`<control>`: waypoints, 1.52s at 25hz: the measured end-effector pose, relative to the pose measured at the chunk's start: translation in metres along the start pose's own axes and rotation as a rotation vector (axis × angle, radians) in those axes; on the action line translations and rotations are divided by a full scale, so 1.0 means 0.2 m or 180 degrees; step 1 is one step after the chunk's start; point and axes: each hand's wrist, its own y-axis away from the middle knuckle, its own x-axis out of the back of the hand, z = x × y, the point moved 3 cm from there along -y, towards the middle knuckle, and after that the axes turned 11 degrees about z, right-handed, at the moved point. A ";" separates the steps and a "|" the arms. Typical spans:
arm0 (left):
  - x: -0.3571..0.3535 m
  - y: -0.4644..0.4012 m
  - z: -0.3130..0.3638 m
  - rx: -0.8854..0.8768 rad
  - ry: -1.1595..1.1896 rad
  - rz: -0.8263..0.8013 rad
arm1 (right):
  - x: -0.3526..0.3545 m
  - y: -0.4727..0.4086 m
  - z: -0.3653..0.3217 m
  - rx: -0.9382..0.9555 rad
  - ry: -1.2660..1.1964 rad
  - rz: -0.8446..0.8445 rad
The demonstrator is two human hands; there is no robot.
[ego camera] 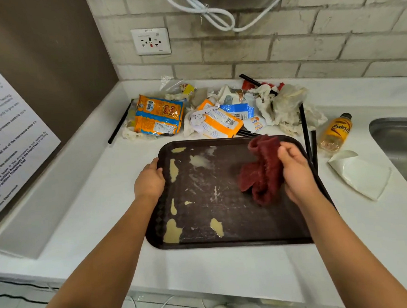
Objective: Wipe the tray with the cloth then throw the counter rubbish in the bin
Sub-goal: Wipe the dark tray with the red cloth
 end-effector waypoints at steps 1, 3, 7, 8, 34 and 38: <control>0.00 0.00 0.00 0.0002 -0.0015 0.0008 | 0.03 -0.02 -0.03 -0.0106 -0.0266 0.0094; 0.00 0.00 0.00 -0.0003 -0.0045 0.0023 | 0.09 -0.06 -0.09 -0.0111 -0.0462 0.0278; -0.01 0.00 0.00 0.0018 -0.0024 0.0026 | 0.11 -0.13 -0.18 0.0462 -0.0165 0.0481; -0.01 0.00 0.00 0.0012 -0.0016 0.0033 | 0.08 -0.14 -0.19 0.0627 -0.0032 0.0408; -0.07 -0.15 0.03 -0.0178 -0.0323 -0.0192 | -0.65 -0.23 0.27 0.0192 0.5424 -0.1158; -0.06 -0.16 0.03 -0.0060 -0.0247 -0.0155 | -0.85 -0.13 0.31 0.0865 0.5258 -0.1966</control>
